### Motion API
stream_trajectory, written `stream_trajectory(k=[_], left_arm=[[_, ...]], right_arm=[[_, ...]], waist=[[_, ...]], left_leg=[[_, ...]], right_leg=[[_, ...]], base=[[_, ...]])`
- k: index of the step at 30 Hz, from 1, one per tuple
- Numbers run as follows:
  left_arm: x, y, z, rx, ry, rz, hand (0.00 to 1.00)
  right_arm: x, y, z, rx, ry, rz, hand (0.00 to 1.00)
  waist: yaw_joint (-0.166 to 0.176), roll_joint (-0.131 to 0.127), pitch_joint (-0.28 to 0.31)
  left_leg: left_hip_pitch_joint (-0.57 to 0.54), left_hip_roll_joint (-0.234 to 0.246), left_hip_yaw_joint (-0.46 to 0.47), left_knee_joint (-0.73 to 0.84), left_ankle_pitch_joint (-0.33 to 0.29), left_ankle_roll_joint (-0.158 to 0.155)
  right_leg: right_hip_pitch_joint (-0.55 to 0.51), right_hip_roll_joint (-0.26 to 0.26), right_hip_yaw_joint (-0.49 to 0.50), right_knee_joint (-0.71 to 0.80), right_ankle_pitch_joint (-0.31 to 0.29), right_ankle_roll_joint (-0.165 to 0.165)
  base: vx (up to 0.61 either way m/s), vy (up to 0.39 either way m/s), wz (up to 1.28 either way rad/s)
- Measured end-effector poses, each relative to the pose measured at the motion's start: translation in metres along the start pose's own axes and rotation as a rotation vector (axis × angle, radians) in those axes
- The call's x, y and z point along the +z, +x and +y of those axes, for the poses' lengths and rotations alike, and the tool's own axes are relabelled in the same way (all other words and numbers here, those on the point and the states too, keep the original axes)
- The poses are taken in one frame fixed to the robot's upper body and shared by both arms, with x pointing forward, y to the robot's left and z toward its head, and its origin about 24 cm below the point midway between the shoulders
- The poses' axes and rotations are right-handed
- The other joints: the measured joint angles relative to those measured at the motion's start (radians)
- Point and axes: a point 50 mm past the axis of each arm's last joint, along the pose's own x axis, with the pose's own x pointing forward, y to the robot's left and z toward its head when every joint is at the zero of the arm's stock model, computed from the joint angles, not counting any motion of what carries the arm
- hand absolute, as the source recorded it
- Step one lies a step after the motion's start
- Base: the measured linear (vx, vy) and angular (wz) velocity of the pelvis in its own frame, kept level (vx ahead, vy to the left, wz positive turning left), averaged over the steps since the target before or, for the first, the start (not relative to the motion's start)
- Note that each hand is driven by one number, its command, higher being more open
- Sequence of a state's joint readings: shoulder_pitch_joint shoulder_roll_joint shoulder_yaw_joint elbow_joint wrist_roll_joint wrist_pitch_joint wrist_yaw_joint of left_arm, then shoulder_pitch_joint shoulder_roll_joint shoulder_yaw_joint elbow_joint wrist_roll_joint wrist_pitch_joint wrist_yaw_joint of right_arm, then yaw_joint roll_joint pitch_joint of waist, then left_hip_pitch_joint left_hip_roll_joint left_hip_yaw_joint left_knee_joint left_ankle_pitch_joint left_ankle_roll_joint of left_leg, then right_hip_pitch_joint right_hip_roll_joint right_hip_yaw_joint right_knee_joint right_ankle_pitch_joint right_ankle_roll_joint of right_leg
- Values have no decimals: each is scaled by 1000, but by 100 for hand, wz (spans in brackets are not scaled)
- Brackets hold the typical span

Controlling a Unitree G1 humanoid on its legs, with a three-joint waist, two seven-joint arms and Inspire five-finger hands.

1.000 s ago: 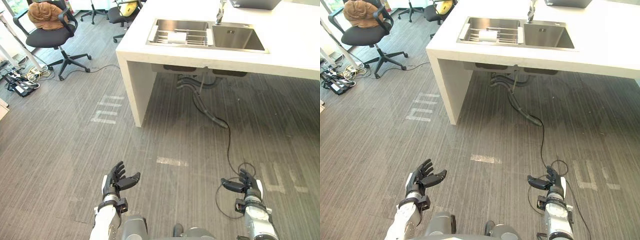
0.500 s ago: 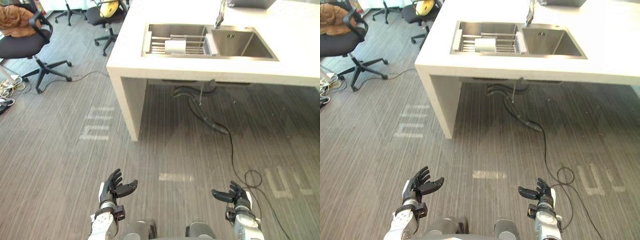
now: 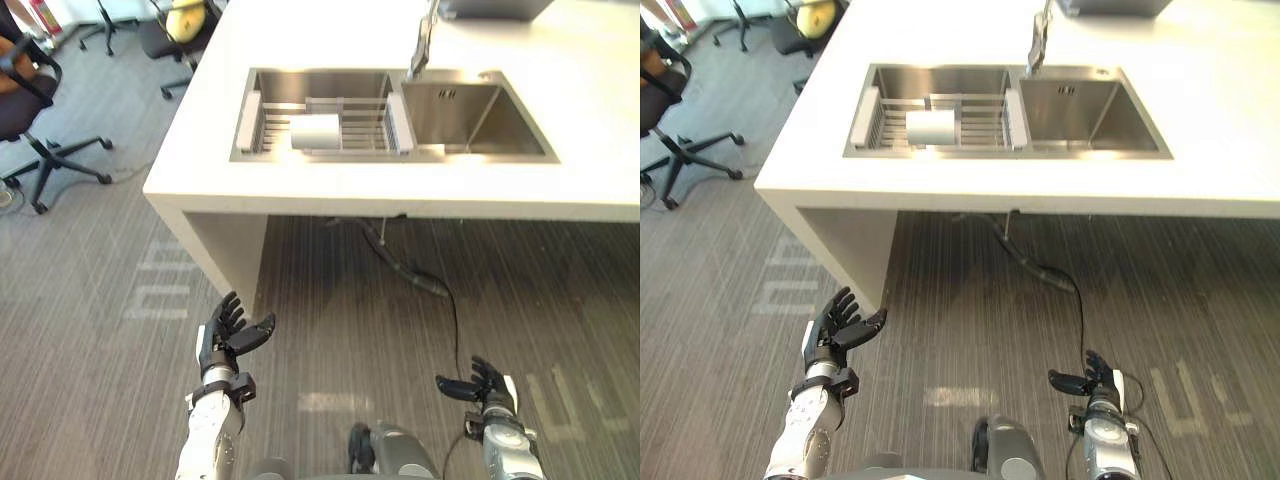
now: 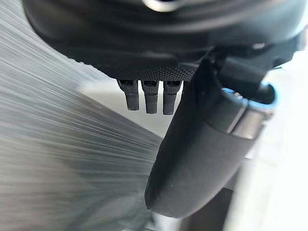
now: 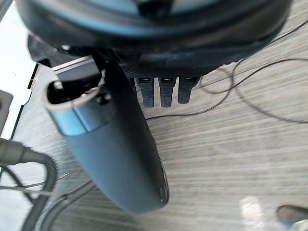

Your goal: Walk over to the sink, pick up the cup, carry it to the dishwasher, place the cup inside the dishwasher, then close the dishwasher door

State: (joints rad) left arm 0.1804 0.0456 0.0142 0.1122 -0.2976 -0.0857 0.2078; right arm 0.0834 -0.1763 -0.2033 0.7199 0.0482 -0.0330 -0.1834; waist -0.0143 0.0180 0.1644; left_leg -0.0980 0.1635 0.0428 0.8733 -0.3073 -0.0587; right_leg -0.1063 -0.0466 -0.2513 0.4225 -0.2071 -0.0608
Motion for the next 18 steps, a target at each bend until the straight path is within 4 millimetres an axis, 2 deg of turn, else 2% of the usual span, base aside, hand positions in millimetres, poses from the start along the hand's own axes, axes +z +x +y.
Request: stream_trajectory(k=[2,3,4,5,6,7,8,9,12,14,15,17,18], left_arm=[[15,-2,-7,-17,-26,-67,90],[29,-4,-13,-28,-51,-136,90],[31,-4,-14,-29,-57,-148,90],[40,-6,-20,-37,-84,-195,90],[49,-7,-25,-44,-118,-241,90],[53,-7,-27,-47,-127,-263,90],[62,-4,-31,-62,-132,-298,90],[66,-3,-32,-56,-139,-314,90],[69,-11,-25,-22,-147,-332,90],[72,-19,-26,-43,-143,-345,90],[75,-25,-27,-68,-139,-361,90],[78,-34,-32,-121,-134,-374,90],[80,-36,-35,-144,-131,-380,90]], right_arm=[[2,-1,1,1,8,-20,90],[4,-1,2,-1,14,-26,90],[3,-1,2,-1,14,-26,90],[1,-1,1,-6,12,-20,90],[1,-1,-2,-15,9,-18,90],[-1,-1,0,-13,13,-8,90],[-5,-2,4,-5,17,7,90],[-6,-2,7,3,13,16,90],[-9,-1,17,36,-6,41,90],[-9,-1,23,57,-20,39,90],[-7,-2,27,68,-13,28,90],[-6,-4,28,75,-10,15,90],[-7,-5,28,76,-11,17,90]], waist=[[3,2,1],[5,10,3],[6,11,4],[12,21,7],[19,61,7],[23,53,10],[23,29,19],[31,20,25],[51,15,31],[67,10,32],[79,-6,31],[85,-26,30],[81,-32,26]], left_leg=[[-86,14,1,3,-9,15],[-151,8,0,-74,-8,14],[-159,5,0,-95,-7,14],[-171,-11,-1,-272,54,18],[-169,-12,-7,-446,220,12],[-150,-20,-8,-467,207,8],[-142,-60,-17,-515,229,21],[-139,-84,-20,-547,242,29],[-125,-103,-15,-555,235,38],[-107,-99,1,-542,207,35],[-103,-104,26,-511,166,29],[-96,-109,59,-462,106,41],[-85,-115,67,-458,92,42]], right_leg=[[49,-4,0,-48,5,8],[74,-11,1,-78,12,19],[79,-13,2,-83,13,22],[95,-19,3,-91,16,29],[110,3,8,-94,4,60],[112,-4,25,-96,-13,82],[108,-23,66,-113,-21,86],[120,-32,90,-151,-25,94],[163,-34,139,-236,-19,111],[163,-35,184,-211,-23,116],[149,-41,232,-170,-81,122],[134,-58,265,-105,-165,122],[128,-67,273,-60,-170,136]], base=[[271,38,3],[207,109,0],[197,158,2],[203,193,5],[216,206,8],[194,176,37],[141,137,49],[112,109,50],[95,79,6],[75,61,-28],[72,61,-53],[83,37,-54],[167,17,-55]])
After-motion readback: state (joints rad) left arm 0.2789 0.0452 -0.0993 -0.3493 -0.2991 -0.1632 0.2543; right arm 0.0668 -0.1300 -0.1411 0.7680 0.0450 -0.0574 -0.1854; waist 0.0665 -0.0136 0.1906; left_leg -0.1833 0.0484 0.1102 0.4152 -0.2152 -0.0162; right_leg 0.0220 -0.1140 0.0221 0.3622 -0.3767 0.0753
